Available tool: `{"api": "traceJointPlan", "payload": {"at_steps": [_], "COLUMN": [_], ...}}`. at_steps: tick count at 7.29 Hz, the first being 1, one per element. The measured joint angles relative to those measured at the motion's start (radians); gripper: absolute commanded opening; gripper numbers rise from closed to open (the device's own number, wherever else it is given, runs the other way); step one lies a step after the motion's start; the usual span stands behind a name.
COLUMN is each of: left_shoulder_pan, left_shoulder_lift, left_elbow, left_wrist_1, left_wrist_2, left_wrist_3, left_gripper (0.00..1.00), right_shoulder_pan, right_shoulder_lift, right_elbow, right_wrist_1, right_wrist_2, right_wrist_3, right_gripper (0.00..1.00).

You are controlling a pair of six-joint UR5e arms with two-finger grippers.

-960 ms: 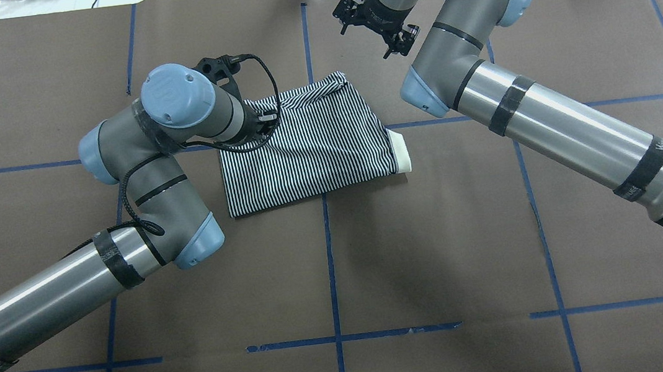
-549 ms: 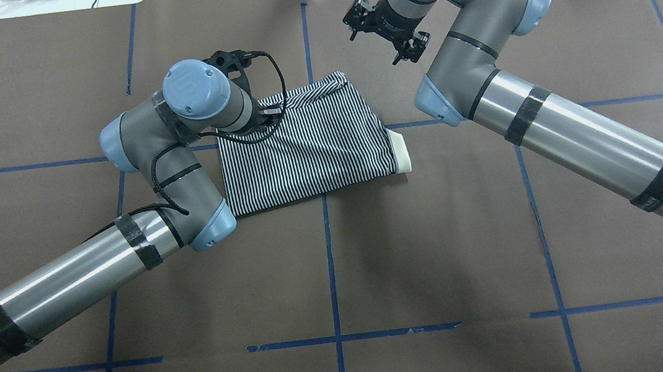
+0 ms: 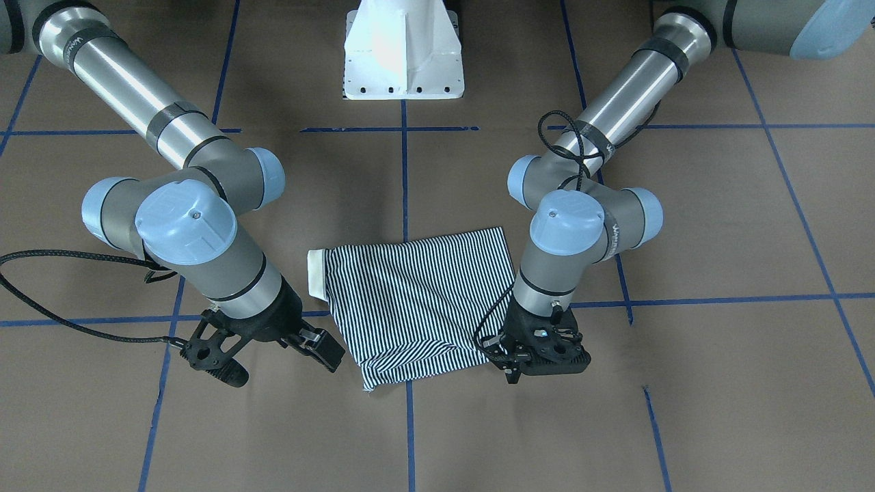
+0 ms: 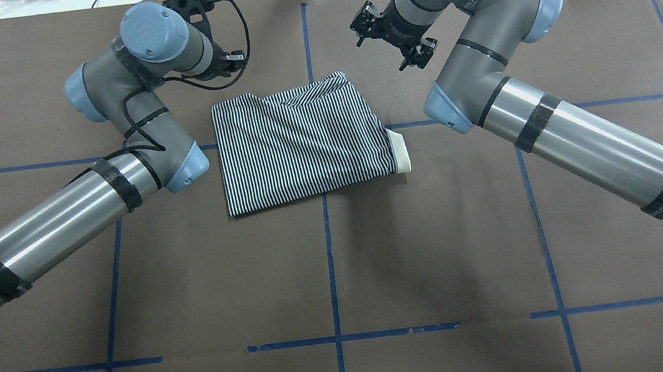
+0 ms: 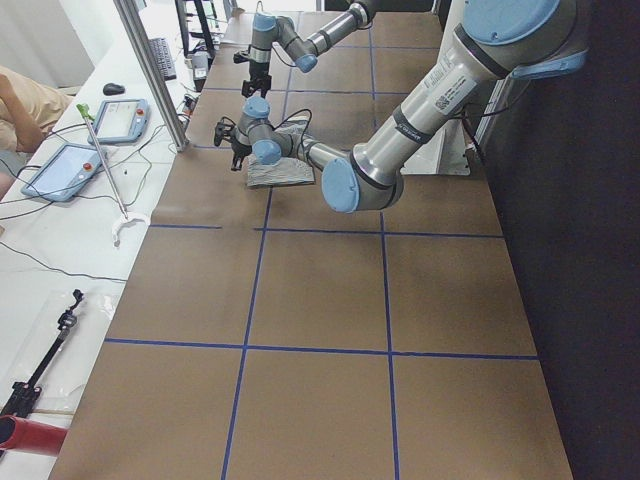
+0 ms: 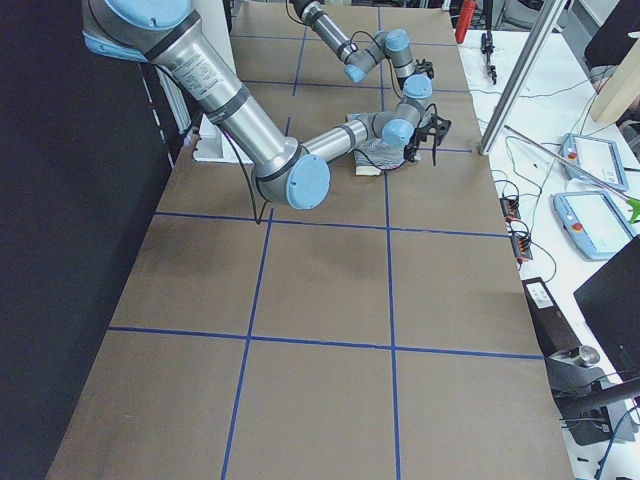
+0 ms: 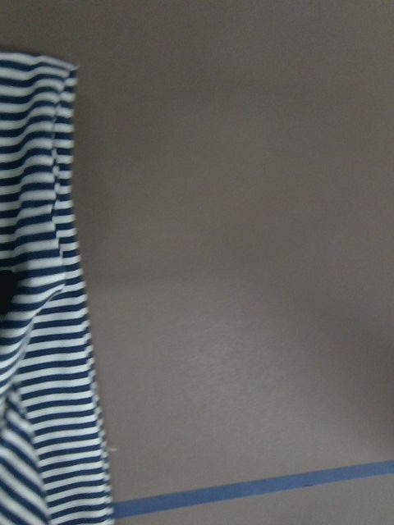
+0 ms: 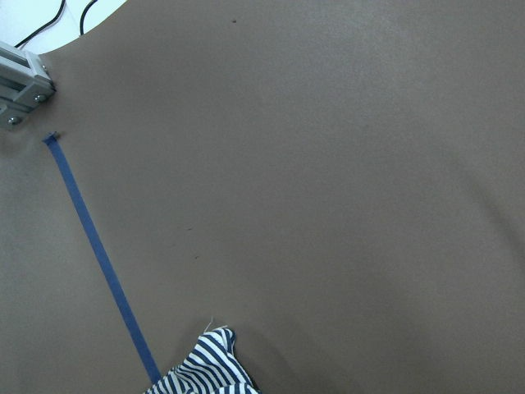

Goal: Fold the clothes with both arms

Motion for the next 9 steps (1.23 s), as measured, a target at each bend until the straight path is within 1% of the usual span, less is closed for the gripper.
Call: {"api": "traceJointPlan", "payload": {"at_steps": [1, 2, 3, 5, 6, 8, 9], "left_shoulder_pan": [-0.034, -0.073, -0.121, -0.248, -0.337, -0.558, -0.661], "left_shoulder_lift": [0.003, 0.030, 0.107, 0.278, 0.344, 0.445, 0.487], "left_elbow": [0.001, -0.015, -0.066, -0.171, -0.196, -0.212, -0.218], "left_wrist_1": [-0.013, -0.027, -0.051, -0.087, -0.088, -0.081, -0.078], "left_wrist_2": [-0.014, -0.054, -0.113, -0.253, -0.332, -0.517, -0.587], "left_wrist_3": [0.024, 0.063, 0.124, 0.317, 0.445, 0.700, 0.807], "left_gripper": [0.00, 0.00, 0.00, 0.00, 0.00, 0.00, 0.00], "right_shoulder_pan": [0.009, 0.036, 0.075, 0.186, 0.264, 0.442, 0.523], "right_shoulder_lift": [-0.029, -0.084, -0.149, -0.282, -0.343, -0.461, -0.511], "right_elbow": [0.025, 0.054, 0.071, 0.080, 0.081, 0.085, 0.090], "right_wrist_1": [-0.004, -0.004, -0.002, 0.002, -0.002, -0.037, -0.071], "right_wrist_2": [0.011, 0.033, 0.057, 0.113, 0.160, 0.255, 0.297], "right_wrist_3": [-0.009, -0.049, -0.140, -0.419, -0.568, -0.903, -1.071], "right_gripper": [1.00, 1.00, 1.00, 1.00, 1.00, 1.00, 1.00]}}
